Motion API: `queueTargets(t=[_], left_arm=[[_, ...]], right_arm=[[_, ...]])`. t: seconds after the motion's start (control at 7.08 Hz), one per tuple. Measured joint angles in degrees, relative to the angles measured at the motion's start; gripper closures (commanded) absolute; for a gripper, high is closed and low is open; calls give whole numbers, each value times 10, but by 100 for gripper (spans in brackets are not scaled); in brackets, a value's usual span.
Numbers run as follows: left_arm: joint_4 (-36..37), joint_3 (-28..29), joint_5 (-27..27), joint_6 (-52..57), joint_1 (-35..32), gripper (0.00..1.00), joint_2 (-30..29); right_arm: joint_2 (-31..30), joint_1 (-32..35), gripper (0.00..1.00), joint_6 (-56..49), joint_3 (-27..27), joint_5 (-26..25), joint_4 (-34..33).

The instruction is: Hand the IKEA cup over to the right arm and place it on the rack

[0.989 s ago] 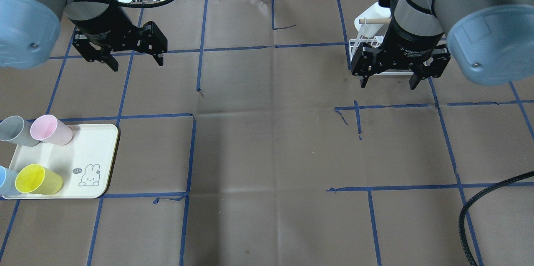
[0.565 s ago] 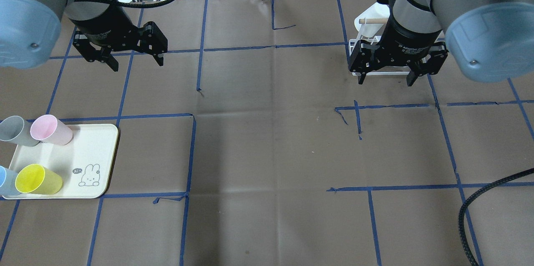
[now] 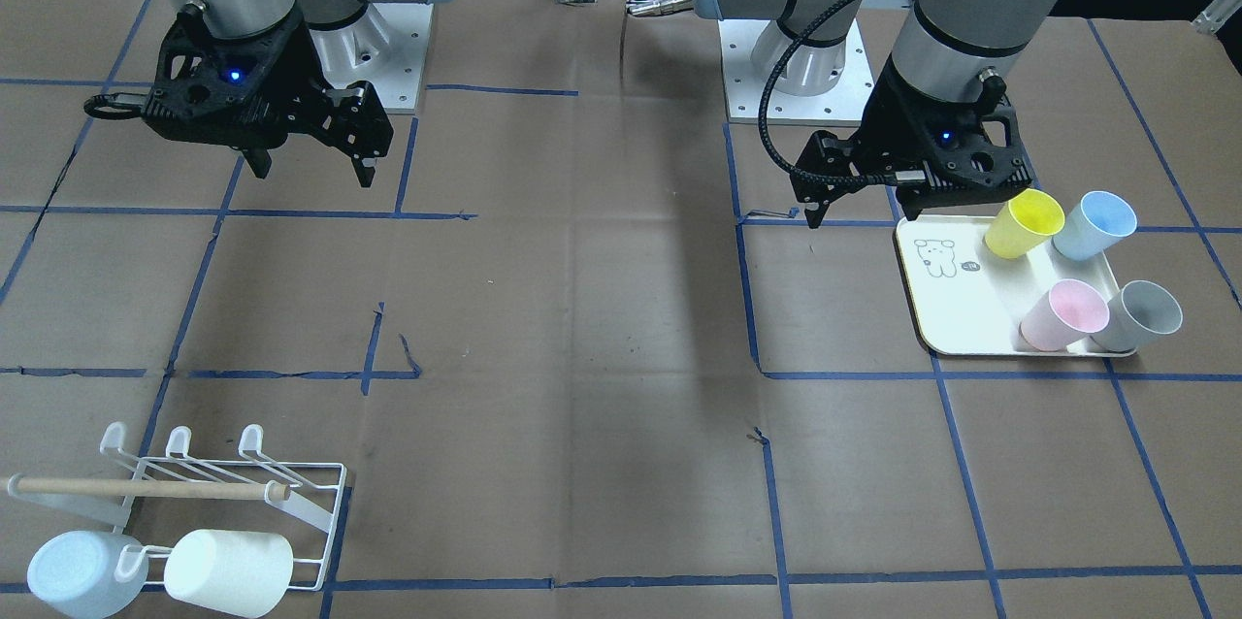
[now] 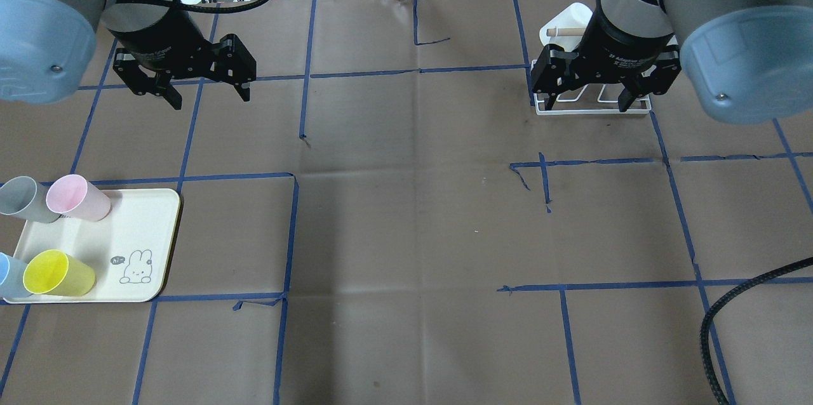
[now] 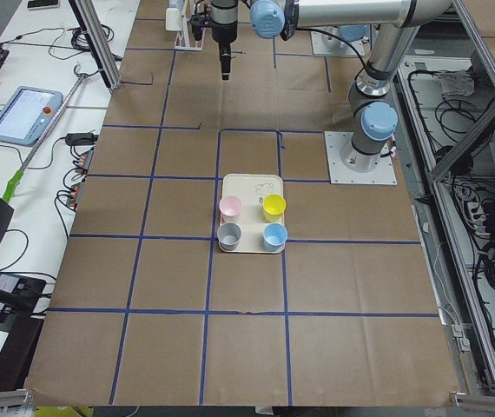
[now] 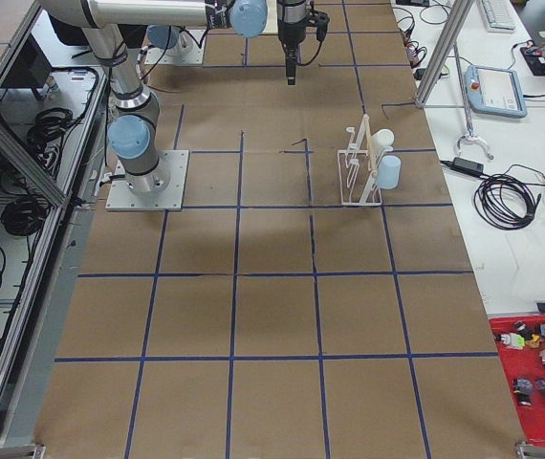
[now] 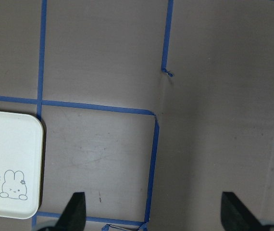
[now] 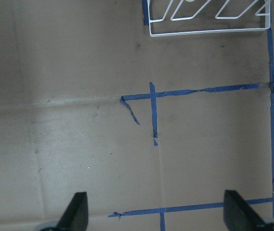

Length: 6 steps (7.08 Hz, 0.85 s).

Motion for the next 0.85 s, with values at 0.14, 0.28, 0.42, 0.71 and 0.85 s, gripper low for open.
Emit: queueTargets(t=[0.14,0.28,0.42,0.71,0.85], left_arm=[[0,0,0,0,0,1,0],[2,1,0,0,0,1,0],[3,1,0,0,0,1,-1],[4,1,0,0,0,1,-1],[4,1,0,0,0,1,-1]], right_arm=[[0,0,0,0,0,0,0],[0,0,0,0,0,0,-1],[1,0,0,0,0,0,-2],[2,0,0,1,-1,0,-4],[3,0,0,1,-1,1,-5]])
